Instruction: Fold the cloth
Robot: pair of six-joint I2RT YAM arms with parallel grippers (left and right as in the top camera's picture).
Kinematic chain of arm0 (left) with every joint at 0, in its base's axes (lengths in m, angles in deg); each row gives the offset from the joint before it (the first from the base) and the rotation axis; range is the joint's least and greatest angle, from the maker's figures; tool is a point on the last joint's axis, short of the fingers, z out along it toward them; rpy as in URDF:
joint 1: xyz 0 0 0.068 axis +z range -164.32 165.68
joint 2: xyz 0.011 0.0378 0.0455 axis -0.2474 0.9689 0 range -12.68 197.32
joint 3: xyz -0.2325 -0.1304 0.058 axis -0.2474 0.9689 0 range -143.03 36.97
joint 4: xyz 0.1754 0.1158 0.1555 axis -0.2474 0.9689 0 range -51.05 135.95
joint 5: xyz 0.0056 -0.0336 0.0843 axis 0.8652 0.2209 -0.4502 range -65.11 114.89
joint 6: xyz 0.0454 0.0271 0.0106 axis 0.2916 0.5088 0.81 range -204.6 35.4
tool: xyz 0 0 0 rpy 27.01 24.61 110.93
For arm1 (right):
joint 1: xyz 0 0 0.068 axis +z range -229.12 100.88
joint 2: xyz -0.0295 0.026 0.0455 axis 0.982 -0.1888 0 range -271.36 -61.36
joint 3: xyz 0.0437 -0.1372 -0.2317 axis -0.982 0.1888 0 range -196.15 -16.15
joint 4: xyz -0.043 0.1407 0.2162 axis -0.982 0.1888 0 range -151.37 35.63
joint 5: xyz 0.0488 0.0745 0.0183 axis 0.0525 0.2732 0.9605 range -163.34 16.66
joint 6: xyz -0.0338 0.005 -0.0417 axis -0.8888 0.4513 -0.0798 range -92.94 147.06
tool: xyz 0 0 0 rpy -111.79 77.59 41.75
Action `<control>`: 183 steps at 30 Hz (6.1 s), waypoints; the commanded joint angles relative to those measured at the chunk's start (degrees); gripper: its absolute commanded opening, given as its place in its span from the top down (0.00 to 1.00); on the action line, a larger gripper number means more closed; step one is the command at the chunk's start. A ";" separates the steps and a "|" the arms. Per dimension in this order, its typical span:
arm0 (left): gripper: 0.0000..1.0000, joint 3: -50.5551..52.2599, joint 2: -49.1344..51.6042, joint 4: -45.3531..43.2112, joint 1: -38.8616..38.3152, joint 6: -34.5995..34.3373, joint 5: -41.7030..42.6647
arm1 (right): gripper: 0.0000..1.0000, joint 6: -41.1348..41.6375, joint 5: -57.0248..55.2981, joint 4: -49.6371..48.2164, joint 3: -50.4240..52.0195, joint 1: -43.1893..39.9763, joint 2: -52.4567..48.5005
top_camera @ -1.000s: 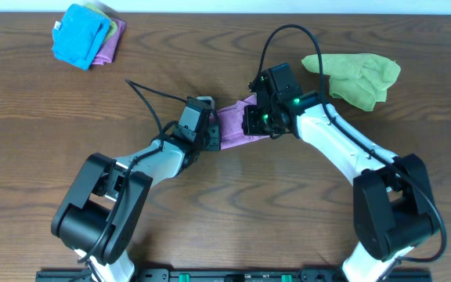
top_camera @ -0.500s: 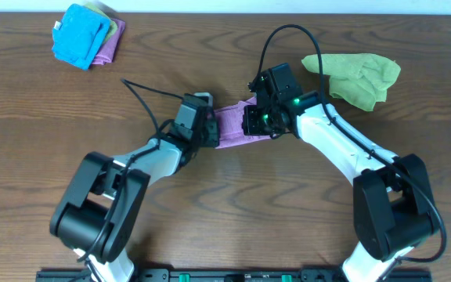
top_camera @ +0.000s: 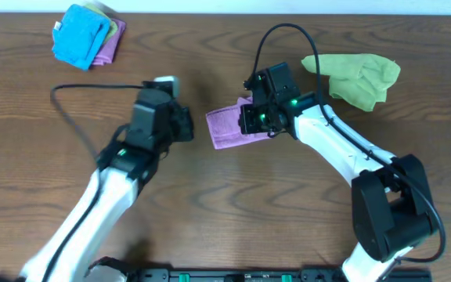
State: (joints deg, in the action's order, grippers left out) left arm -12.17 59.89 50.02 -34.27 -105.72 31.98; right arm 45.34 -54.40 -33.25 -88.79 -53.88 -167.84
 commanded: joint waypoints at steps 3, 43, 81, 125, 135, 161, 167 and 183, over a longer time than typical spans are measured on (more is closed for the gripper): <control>0.94 -0.15 -15.04 10.56 0.15 0.37 -1.60 | 0.98 -5.53 -2.84 -2.67 -0.22 3.98 -0.02; 0.94 -0.15 -28.63 26.51 0.15 0.33 -1.07 | 0.59 -7.50 3.58 -9.51 -0.22 10.64 -7.17; 0.23 21.03 -19.41 3.02 0.17 -14.71 6.67 | 0.24 -11.41 -28.57 39.52 -22.12 2.47 30.88; 0.00 5.84 45.18 -42.60 6.75 -29.68 37.97 | 0.01 -1.03 -35.47 56.96 -15.43 2.43 58.58; 0.01 4.98 45.29 -42.58 6.75 -28.83 38.86 | 0.93 0.42 -34.01 15.85 11.91 -1.62 42.77; 0.00 4.98 45.29 -42.53 6.75 -28.61 41.40 | 0.98 4.20 -10.67 -11.87 0.63 -9.25 -5.22; 0.00 4.98 45.29 -42.53 6.75 -28.61 41.38 | 0.98 5.29 -10.34 -13.07 0.63 -9.07 -7.23; 0.00 4.98 45.29 -41.59 5.51 -28.35 39.91 | 0.99 5.49 -9.88 -14.21 0.63 -8.00 -9.49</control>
State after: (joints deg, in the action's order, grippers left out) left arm -9.68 101.22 5.31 -27.51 -135.14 75.89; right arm 50.10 -64.76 -47.18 -87.35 -62.78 -176.28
